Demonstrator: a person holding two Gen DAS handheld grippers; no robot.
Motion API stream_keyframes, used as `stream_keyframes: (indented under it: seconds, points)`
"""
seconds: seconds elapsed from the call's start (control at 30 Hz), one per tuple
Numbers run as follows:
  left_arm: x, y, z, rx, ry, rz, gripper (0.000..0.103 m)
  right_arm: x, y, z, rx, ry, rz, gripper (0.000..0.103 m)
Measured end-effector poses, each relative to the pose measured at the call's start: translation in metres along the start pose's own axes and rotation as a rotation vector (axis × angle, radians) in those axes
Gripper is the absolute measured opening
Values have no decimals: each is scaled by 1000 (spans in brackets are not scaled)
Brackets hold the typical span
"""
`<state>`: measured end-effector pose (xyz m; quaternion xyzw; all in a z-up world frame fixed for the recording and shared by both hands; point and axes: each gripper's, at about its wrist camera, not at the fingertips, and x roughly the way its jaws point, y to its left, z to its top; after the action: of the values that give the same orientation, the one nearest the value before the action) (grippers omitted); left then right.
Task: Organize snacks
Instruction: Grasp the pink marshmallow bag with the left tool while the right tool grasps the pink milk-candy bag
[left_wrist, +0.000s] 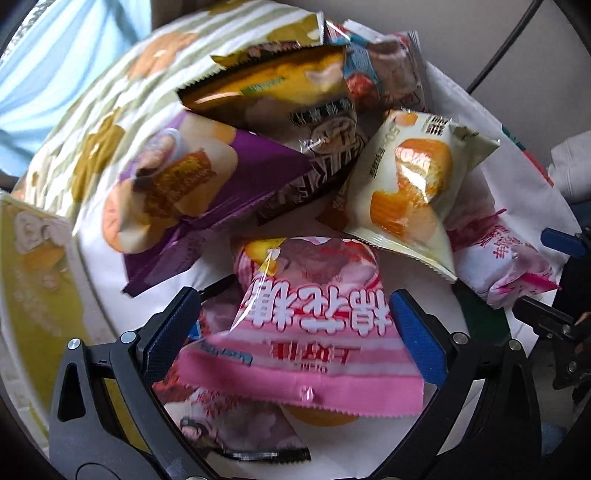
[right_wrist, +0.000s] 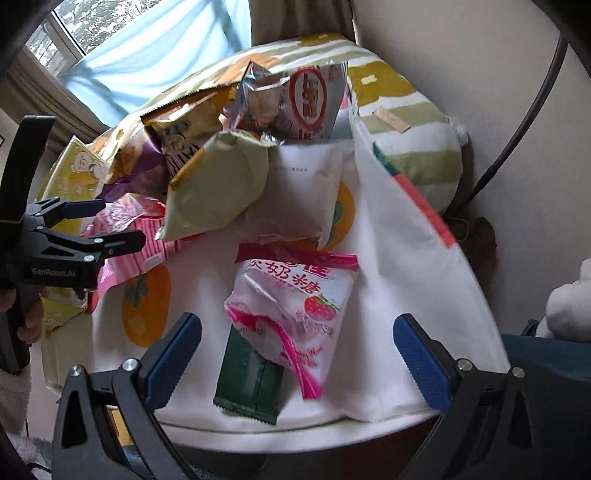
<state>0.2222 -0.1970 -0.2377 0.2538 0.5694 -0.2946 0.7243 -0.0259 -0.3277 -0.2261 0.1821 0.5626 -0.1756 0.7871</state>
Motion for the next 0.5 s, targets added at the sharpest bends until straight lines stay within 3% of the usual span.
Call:
stream_keyframes:
  seconds: [0.13, 0.2, 0.5]
  points:
    - [16, 0, 1, 4, 47, -61, 78, 11, -1, 3, 18, 11, -5, 103]
    - [18, 1, 2, 15, 52, -45, 73, 16, -1, 4, 22, 21, -9, 103]
    - [14, -2, -2, 14, 61, -72, 70, 29, 4, 5, 21, 27, -38, 103]
